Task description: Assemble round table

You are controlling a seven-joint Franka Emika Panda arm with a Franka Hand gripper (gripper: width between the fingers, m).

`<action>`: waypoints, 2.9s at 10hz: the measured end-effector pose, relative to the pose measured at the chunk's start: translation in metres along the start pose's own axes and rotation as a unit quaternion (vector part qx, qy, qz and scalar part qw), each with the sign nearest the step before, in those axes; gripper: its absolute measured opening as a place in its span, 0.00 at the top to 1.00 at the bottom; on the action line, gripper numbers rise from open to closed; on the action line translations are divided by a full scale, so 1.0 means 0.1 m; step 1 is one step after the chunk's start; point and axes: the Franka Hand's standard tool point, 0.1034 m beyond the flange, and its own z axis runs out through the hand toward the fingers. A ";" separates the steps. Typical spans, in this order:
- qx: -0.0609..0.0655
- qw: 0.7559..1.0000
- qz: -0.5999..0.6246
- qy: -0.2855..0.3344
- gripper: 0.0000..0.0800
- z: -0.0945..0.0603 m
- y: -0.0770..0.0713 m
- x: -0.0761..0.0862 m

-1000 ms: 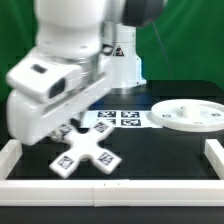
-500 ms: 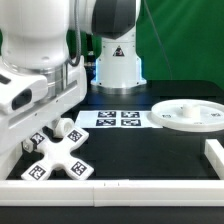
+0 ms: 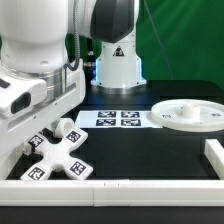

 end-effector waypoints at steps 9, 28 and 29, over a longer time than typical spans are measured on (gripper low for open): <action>-0.042 0.997 0.054 0.034 0.19 -0.81 -1.30 0.31; -0.068 0.984 0.144 0.081 0.19 -0.20 -3.09 1.18; -0.067 0.983 0.151 0.081 0.19 -0.14 -3.23 1.26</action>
Offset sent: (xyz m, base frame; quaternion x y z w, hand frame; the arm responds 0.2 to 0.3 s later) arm -0.0073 0.0214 0.0687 -0.0398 -0.0633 0.0066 0.9972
